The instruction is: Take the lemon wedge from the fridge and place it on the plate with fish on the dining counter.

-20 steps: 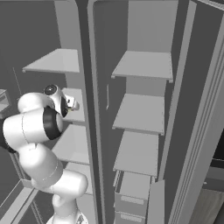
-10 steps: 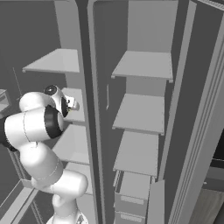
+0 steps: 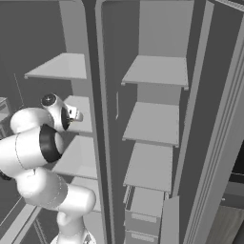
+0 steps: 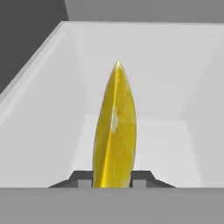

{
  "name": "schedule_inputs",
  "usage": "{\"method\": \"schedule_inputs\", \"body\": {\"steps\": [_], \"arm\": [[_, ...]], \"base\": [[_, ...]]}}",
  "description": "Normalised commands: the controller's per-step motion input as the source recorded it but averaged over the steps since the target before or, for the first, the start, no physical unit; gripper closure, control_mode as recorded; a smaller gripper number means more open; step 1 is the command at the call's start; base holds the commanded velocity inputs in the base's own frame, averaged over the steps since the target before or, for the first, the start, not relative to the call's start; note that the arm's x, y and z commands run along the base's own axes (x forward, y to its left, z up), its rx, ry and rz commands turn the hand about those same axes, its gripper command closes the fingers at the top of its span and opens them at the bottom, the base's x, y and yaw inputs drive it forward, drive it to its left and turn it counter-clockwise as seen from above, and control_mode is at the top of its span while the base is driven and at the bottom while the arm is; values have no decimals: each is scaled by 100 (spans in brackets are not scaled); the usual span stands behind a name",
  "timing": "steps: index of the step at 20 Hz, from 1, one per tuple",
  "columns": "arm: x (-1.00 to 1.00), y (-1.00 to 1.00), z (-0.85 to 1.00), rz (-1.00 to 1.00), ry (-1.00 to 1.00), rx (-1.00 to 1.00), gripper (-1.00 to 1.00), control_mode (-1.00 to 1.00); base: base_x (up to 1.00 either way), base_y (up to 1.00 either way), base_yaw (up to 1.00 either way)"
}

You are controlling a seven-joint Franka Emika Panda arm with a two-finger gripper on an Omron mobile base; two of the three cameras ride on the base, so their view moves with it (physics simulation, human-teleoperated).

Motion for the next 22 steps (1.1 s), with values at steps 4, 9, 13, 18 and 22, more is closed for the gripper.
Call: {"method": "schedule_inputs", "body": {"steps": [4, 9, 13, 18, 22], "arm": [[-100, -4, 92, -10, -9, 1, 100, -100], [-100, -9, 100, -16, -3, 3, 100, -100], [-100, -37, 62, -14, 2, 10, 100, -100], [-100, -46, 21, -8, 1, 11, 100, -100], [-100, -45, 26, 0, -15, 3, 100, -100]], "base": [[0, 0, 0], [0, 0, 0], [0, 0, 0], [0, 0, 0], [0, 0, 0]]}}
